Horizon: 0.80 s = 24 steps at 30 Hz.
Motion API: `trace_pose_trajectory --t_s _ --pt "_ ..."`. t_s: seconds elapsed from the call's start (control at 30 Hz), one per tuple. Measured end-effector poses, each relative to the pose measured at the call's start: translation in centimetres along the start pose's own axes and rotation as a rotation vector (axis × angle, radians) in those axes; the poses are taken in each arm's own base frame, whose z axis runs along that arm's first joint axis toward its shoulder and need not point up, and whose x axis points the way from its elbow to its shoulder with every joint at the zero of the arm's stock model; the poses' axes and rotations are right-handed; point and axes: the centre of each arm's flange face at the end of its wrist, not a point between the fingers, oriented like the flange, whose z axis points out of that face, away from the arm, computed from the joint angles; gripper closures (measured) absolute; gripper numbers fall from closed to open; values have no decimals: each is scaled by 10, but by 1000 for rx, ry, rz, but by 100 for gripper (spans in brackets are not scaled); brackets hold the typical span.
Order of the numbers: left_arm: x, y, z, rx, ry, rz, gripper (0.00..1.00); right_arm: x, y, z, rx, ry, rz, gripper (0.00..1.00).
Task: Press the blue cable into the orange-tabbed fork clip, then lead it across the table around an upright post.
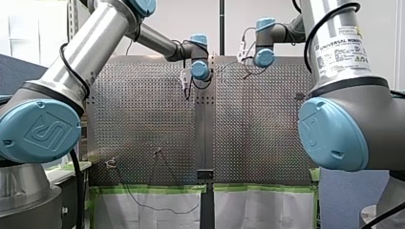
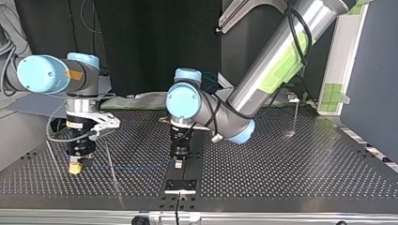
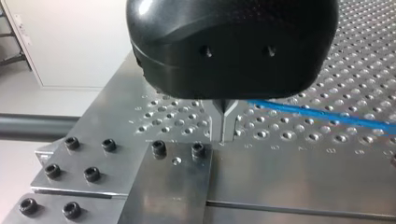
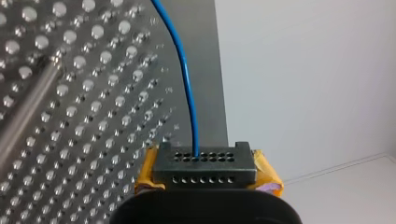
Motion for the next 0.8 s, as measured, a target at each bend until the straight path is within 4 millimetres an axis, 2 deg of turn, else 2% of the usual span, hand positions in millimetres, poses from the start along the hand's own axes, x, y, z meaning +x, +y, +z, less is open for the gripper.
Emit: trace_pose_trajectory --t_s 0.2,0.8 --pt "-7 -10 -2 16 -7 -7 100 -2 20 0 -35 -44 -11 100" --pt "-16 -21 -2 46 -16 -31 100 -2 79 7 -109 -96 -16 100"
